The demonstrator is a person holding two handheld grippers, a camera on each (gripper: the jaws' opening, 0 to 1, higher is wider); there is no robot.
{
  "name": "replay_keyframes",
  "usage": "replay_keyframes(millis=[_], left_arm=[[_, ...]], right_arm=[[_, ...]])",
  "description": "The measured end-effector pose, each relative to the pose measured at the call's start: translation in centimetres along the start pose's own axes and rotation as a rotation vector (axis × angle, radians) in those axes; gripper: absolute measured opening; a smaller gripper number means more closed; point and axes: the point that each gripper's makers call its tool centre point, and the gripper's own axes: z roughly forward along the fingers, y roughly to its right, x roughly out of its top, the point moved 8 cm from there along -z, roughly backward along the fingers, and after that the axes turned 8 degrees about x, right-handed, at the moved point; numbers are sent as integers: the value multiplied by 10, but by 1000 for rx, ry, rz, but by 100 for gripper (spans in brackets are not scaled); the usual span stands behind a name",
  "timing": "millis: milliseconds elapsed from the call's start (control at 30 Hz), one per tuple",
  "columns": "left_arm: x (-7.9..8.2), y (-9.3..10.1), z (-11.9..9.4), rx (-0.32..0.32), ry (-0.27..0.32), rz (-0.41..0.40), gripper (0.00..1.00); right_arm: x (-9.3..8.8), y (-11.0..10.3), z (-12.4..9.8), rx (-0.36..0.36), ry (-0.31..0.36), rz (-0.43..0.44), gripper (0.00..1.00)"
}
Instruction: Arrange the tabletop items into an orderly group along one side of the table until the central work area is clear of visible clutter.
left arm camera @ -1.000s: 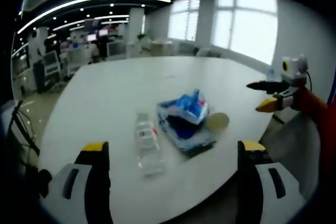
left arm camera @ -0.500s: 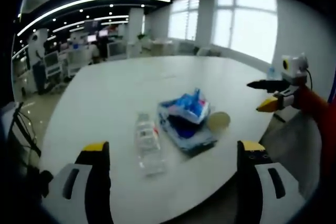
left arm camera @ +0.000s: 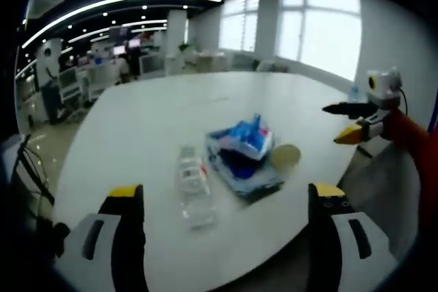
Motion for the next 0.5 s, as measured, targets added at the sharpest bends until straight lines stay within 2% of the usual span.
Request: replay_keyframes(millis=[500], left_arm=[[-1,-1,0,5,-11,12,96]], right_arm=[[0,1,0,-6,4,5,100]])
